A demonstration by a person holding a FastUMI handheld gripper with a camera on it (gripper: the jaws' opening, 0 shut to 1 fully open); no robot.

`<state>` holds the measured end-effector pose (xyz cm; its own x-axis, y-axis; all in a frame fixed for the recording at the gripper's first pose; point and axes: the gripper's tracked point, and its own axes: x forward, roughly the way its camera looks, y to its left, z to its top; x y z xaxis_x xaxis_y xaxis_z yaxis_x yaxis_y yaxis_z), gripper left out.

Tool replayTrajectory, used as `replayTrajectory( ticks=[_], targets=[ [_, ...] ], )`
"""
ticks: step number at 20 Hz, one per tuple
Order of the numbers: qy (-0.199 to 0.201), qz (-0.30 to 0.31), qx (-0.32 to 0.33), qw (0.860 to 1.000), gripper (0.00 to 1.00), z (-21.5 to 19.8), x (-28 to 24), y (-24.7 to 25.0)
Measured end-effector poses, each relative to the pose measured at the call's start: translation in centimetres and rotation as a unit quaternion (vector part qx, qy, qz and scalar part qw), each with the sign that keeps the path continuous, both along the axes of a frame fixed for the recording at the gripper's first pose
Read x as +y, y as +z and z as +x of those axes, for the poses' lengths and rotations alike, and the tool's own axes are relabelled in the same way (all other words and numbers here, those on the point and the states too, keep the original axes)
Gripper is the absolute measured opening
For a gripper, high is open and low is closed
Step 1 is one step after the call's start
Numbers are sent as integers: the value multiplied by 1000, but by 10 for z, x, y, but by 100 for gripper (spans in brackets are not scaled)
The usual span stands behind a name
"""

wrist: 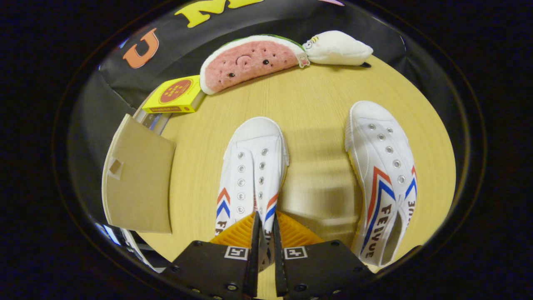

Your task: Open the storage box then place both shoes into the box .Put the left shoe in first, then the right shoe, with the right side of both shoes facing outward in a uniform manner.

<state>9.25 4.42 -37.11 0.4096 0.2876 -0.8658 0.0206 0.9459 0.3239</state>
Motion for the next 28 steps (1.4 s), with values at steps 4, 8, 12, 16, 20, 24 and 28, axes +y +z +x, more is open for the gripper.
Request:
replayTrajectory(
  ticks=[4,8,12,16,20,24,28],
  targets=[
    [-13,34,18,999,0,-3,5,-3],
    [-30,80,32,996,0,-11,17,11],
    [-44,107,38,993,0,-22,23,25],
    [-40,101,27,994,0,-34,25,49],
    [-33,114,14,993,0,-42,36,87],
    [-35,133,-8,991,0,-46,57,128],
    [-44,156,-23,987,0,-48,89,172]
  ],
)
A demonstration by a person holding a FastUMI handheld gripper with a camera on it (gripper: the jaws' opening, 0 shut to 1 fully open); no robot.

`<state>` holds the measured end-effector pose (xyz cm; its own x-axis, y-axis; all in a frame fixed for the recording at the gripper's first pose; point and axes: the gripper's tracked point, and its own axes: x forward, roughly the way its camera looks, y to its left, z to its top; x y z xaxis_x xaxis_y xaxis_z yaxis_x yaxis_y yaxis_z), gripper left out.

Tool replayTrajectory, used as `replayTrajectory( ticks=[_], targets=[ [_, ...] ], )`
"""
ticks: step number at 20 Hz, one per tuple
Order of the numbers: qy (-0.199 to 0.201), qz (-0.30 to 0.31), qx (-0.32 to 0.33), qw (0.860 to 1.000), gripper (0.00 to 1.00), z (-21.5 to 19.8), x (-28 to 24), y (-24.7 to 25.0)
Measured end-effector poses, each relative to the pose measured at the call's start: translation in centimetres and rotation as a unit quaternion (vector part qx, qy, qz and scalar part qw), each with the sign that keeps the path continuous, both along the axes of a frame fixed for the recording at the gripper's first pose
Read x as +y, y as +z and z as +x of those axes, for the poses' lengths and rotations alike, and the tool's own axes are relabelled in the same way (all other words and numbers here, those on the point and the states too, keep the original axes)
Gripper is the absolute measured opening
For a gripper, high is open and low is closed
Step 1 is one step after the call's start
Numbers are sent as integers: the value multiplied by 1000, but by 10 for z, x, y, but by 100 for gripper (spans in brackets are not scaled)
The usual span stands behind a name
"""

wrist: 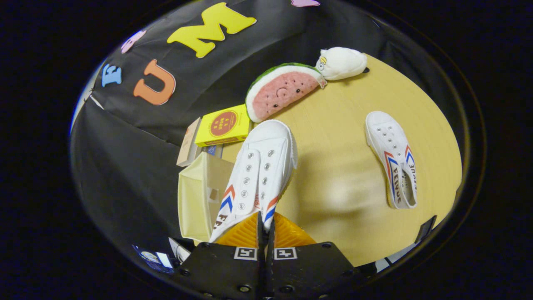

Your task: Open the storage box then place both shoes into the box .Put the left shoe in first, then the right shoe, with the right side of both shoes facing outward in a uniform manner.

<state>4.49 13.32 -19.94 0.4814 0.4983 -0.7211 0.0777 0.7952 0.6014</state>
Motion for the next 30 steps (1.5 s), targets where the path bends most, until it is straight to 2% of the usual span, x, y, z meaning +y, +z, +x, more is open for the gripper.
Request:
replayTrajectory(
  ticks=[4,7,11,18,26,30],
  targets=[
    [10,-2,-34,999,0,6,48,42],
    [36,-14,-62,997,0,8,93,65],
    [73,-20,-71,995,0,10,155,71],
    [140,-63,-75,985,0,23,228,39],
    [176,-114,-68,975,0,26,262,-15],
    [178,-118,-63,975,0,25,271,-34]
  ],
)
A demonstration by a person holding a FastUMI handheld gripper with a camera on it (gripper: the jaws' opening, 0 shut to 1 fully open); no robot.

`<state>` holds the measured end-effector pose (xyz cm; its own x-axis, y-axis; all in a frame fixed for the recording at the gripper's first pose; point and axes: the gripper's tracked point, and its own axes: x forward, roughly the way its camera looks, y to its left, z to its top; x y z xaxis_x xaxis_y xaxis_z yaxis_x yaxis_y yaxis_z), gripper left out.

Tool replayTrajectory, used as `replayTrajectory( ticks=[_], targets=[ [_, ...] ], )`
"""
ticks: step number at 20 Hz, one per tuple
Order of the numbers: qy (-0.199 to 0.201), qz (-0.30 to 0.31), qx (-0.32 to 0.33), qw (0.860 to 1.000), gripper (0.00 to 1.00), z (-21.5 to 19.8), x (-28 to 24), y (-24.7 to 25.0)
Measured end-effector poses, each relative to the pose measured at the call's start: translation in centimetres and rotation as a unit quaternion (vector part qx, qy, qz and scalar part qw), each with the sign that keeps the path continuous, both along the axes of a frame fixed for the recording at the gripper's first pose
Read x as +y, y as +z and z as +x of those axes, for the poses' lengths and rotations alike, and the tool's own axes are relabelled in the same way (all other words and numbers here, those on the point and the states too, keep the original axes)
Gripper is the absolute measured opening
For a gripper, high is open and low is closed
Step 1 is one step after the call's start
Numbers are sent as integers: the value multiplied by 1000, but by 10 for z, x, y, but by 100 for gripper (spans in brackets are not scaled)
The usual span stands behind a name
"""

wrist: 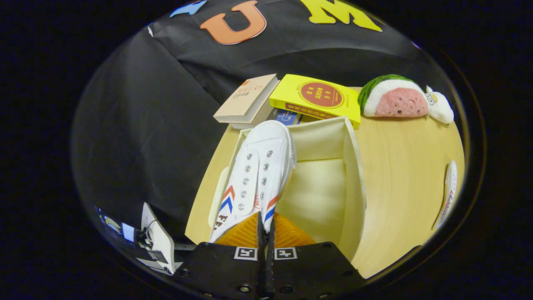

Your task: Open the storage box then place both shoes into the box .Put the left shoe in first, then the right shoe, with the right side of both shoes facing outward in a uniform manner.

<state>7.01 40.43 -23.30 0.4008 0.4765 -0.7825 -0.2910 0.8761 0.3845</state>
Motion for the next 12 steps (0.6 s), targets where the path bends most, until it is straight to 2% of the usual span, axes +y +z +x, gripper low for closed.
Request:
replayTrajectory(
  ticks=[6,12],
  targets=[
    [-7,6,-14,1000,0,-3,11,-7],
    [4,8,-9,1000,0,-12,20,-16]
  ],
)
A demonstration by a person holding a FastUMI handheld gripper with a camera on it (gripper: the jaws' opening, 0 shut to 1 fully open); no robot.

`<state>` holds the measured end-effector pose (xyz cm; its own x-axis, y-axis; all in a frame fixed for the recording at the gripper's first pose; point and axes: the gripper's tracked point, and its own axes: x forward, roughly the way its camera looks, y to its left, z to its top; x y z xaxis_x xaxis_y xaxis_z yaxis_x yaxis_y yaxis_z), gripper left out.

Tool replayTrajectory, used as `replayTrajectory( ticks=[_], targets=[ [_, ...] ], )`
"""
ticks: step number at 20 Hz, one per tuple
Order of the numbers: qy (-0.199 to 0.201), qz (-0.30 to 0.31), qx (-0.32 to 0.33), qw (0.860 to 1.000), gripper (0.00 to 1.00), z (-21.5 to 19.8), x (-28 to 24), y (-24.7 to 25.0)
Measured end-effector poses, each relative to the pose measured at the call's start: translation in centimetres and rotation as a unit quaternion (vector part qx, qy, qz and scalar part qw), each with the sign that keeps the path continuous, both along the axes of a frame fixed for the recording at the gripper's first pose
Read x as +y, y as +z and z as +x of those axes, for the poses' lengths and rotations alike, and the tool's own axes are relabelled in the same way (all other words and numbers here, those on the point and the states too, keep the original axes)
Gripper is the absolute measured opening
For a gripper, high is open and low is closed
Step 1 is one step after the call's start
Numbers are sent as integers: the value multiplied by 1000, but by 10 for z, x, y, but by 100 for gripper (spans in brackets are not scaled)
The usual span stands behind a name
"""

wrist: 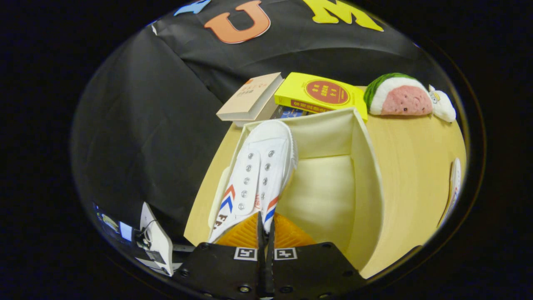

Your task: Open the storage box then place both shoes into the box .Put the left shoe in first, then the right shoe, with the right side of both shoes facing outward in a uniform manner.

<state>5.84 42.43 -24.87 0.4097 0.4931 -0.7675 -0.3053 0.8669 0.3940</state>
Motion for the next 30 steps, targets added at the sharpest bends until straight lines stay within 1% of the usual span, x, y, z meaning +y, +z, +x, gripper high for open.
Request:
replayTrajectory(
  ticks=[2,3,5,7,8,11,13,16,19,22,25,27,30],
  targets=[
    [12,8,-5,1000,7,-3,1,-2],
    [19,12,-4,1000,20,-5,4,0],
    [19,11,1,1000,50,-8,2,0],
    [16,23,-13,1000,80,-6,1,7],
    [19,24,-24,999,85,-5,1,16],
    [26,25,-71,997,87,-7,-13,42],
    [29,15,-119,992,92,-6,-34,62],
    [28,0,-186,982,95,-4,-79,90],
    [5,1,-231,973,96,-6,-135,115],
    [-19,5,-261,965,96,-5,-194,124],
    [-48,-13,-281,958,96,-3,-266,122],
    [-69,-29,-278,958,96,-4,-312,114],
    [-94,-37,-268,958,96,-2,-365,102]
  ],
)
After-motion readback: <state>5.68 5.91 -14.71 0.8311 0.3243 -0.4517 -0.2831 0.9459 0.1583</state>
